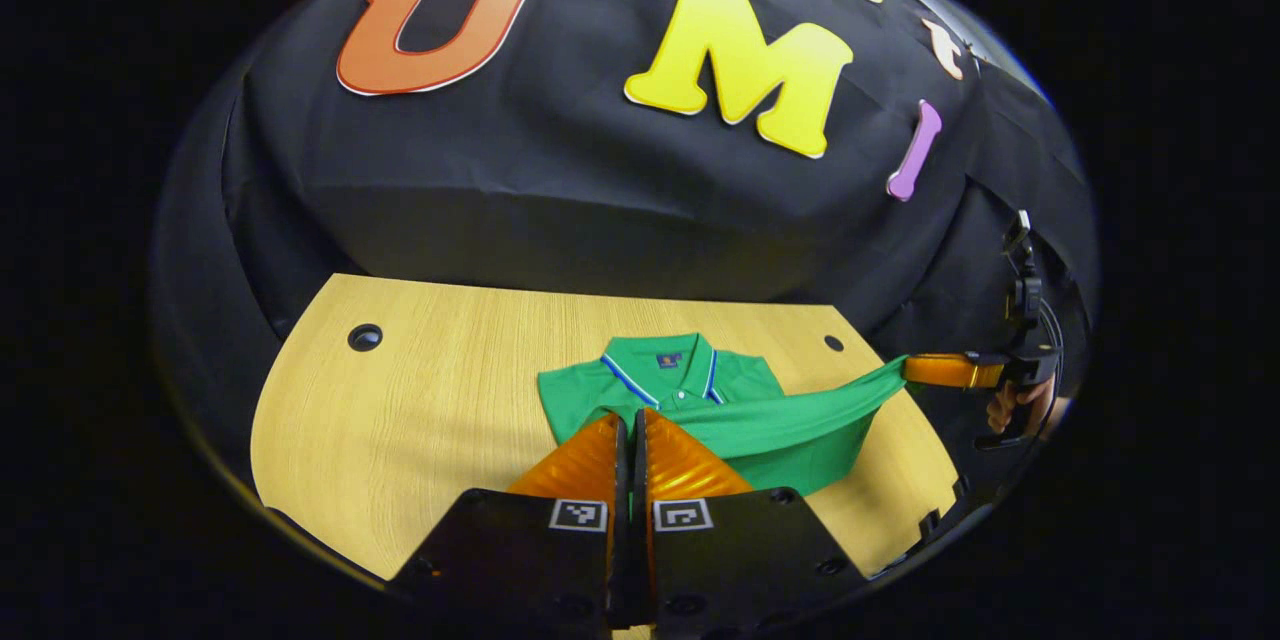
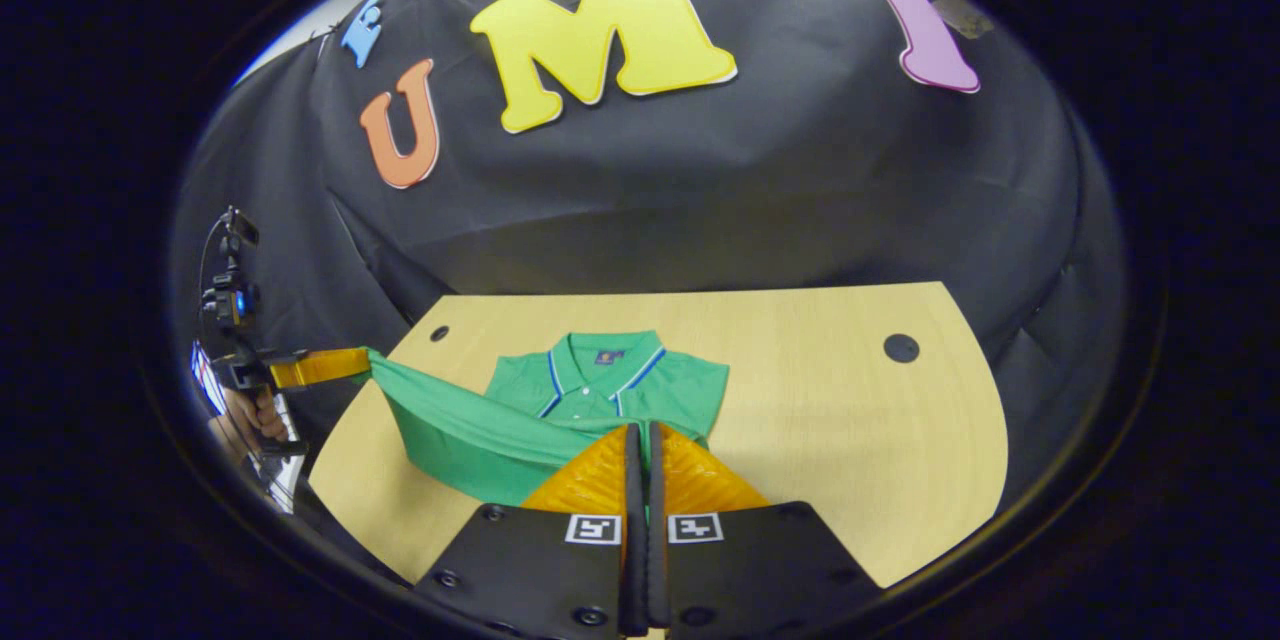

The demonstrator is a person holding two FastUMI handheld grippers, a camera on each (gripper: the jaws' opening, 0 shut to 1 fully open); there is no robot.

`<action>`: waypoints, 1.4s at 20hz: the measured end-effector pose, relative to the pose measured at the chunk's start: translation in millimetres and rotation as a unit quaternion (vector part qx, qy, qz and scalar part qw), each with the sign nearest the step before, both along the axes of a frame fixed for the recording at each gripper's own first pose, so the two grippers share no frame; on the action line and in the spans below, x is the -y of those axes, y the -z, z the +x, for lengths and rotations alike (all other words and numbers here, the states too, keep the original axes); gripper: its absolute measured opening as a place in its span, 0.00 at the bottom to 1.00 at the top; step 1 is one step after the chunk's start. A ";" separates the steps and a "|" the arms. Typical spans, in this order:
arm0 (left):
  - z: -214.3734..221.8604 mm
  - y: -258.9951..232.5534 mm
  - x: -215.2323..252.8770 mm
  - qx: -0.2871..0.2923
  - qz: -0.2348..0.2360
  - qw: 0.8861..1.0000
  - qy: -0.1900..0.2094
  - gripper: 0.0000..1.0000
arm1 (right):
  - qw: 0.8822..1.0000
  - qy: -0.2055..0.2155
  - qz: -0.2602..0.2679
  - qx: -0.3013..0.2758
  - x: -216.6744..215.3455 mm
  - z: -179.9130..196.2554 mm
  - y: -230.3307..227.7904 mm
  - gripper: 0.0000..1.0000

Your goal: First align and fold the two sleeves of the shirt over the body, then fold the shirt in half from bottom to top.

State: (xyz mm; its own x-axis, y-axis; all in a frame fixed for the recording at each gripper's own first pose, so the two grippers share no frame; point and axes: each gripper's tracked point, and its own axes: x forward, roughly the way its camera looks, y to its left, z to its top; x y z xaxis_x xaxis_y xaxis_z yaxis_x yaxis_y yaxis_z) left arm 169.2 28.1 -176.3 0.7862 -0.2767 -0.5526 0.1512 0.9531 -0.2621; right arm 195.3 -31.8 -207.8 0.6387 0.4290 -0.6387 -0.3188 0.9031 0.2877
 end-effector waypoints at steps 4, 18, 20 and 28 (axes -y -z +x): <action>46.9 5.2 -9.9 0.004 -0.015 1.000 -0.022 0.03 | 0.999 0.022 0.023 0.015 -8.6 55.3 -8.8 0.02; 150.2 156.7 -30.7 -0.052 0.021 0.995 -0.081 0.04 | 0.999 0.028 -0.025 -0.017 -42.2 167.0 146.7 0.03; 156.9 163.7 -29.2 -0.051 0.038 0.995 -0.083 0.04 | 0.999 0.022 -0.044 -0.015 -45.7 168.5 158.6 0.06; 156.9 162.0 -31.4 -0.046 0.049 0.993 -0.098 0.55 | 0.996 0.047 -0.072 -0.007 -36.7 171.2 157.2 0.16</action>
